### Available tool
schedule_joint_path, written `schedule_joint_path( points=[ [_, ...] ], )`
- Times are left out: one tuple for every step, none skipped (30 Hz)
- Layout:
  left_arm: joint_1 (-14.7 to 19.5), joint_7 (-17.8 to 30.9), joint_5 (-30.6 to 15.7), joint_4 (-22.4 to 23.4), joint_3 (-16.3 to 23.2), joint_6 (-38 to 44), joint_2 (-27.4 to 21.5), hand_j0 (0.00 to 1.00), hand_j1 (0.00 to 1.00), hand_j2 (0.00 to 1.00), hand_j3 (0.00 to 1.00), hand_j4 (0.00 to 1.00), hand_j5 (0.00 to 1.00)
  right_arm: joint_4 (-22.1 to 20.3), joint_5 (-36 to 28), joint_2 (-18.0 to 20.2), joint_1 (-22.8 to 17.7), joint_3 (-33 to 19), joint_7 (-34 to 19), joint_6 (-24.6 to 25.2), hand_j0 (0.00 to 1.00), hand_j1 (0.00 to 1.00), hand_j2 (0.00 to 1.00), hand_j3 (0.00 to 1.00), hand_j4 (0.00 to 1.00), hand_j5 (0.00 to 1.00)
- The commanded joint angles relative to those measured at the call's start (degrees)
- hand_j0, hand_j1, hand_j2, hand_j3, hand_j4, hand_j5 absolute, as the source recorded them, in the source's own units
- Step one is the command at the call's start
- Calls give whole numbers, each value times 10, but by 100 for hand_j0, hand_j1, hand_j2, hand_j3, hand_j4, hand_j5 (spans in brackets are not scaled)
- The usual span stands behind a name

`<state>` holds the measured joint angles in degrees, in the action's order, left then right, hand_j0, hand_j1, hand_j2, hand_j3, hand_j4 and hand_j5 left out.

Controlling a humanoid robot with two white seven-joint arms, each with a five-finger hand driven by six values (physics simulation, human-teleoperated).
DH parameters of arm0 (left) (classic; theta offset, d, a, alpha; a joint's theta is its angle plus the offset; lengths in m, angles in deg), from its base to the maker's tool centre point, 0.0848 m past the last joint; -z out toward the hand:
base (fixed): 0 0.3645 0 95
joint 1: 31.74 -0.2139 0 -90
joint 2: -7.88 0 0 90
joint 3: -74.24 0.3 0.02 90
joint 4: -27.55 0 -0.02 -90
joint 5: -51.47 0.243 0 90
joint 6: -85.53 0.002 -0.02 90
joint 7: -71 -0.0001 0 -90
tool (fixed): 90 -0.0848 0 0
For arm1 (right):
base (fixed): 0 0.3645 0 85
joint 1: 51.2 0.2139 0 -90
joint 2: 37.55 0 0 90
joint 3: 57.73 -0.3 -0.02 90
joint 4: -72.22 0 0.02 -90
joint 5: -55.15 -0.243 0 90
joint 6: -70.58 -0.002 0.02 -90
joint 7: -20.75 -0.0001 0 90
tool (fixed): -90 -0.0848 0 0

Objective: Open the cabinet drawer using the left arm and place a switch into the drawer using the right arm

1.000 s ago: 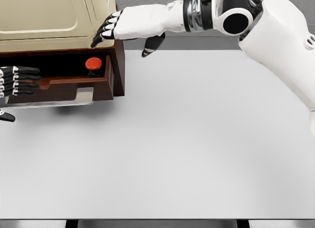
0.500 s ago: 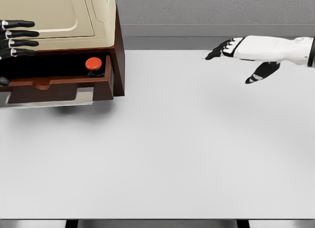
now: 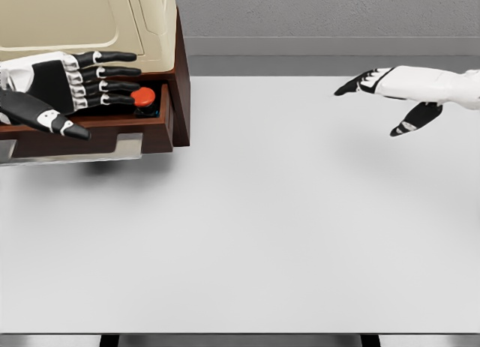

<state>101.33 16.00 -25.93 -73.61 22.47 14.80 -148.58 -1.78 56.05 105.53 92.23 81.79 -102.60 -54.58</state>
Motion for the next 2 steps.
schedule_joint_path(
  points=[
    [0,0,-3,0,0,4,8,100,100,100,100,100,100,4,-4,2,0,-1,5,2,100,100,100,100,100,100],
    [0,0,-4,0,0,4,9,100,100,100,100,100,100,4,-4,2,0,-1,5,2,100,100,100,100,100,100]
  ],
)
